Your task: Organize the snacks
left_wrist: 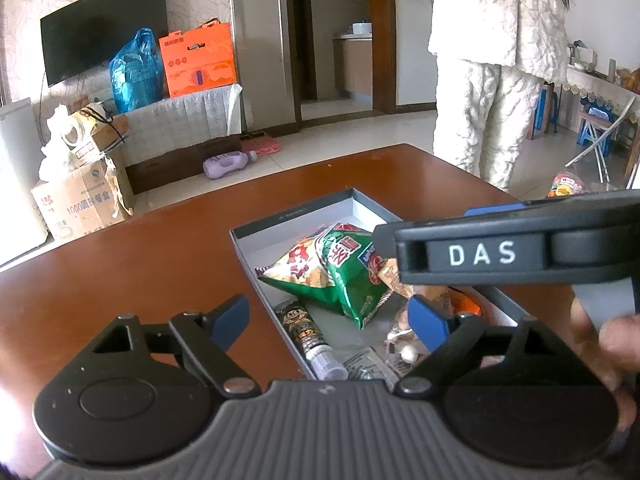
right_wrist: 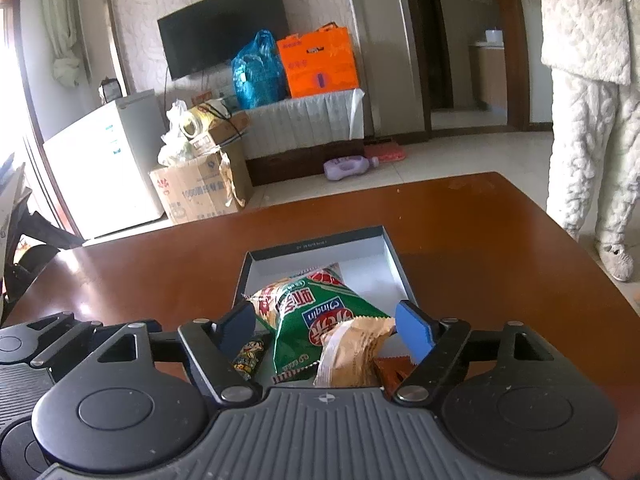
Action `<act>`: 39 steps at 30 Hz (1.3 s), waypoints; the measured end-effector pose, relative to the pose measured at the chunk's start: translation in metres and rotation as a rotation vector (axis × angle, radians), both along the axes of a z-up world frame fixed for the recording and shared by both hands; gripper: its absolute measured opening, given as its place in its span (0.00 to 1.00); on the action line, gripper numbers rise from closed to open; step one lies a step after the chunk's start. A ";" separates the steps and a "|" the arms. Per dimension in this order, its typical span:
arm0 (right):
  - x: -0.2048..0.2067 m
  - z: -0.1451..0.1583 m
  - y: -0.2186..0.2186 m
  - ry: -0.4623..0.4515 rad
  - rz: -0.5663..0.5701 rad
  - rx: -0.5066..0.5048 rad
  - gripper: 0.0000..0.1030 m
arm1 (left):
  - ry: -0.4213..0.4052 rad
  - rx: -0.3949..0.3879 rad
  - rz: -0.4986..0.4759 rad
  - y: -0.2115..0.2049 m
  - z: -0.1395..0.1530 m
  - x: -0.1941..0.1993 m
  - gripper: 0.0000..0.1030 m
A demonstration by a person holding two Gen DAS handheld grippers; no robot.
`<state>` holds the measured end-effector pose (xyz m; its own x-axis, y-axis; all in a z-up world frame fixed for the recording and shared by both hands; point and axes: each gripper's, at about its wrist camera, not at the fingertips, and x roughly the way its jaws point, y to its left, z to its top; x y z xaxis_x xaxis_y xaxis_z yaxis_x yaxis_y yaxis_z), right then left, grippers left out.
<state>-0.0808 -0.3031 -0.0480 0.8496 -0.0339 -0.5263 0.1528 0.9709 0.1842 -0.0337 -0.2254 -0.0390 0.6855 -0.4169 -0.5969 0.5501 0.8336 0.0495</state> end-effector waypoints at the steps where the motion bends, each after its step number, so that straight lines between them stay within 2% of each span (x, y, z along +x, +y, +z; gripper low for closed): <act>1: 0.000 0.001 0.000 -0.003 0.001 -0.001 0.80 | 0.001 -0.002 0.002 0.002 0.001 0.000 0.85; 7: -0.002 0.004 0.002 -0.004 0.000 -0.004 0.86 | 0.022 -0.006 0.002 0.013 0.002 0.002 0.87; 12: -0.002 0.005 0.005 0.003 0.000 -0.014 0.86 | 0.051 -0.019 0.019 0.020 0.000 0.007 0.89; 39: -0.005 0.009 0.007 -0.007 0.010 -0.018 0.87 | 0.015 0.005 0.057 0.018 0.005 0.008 0.92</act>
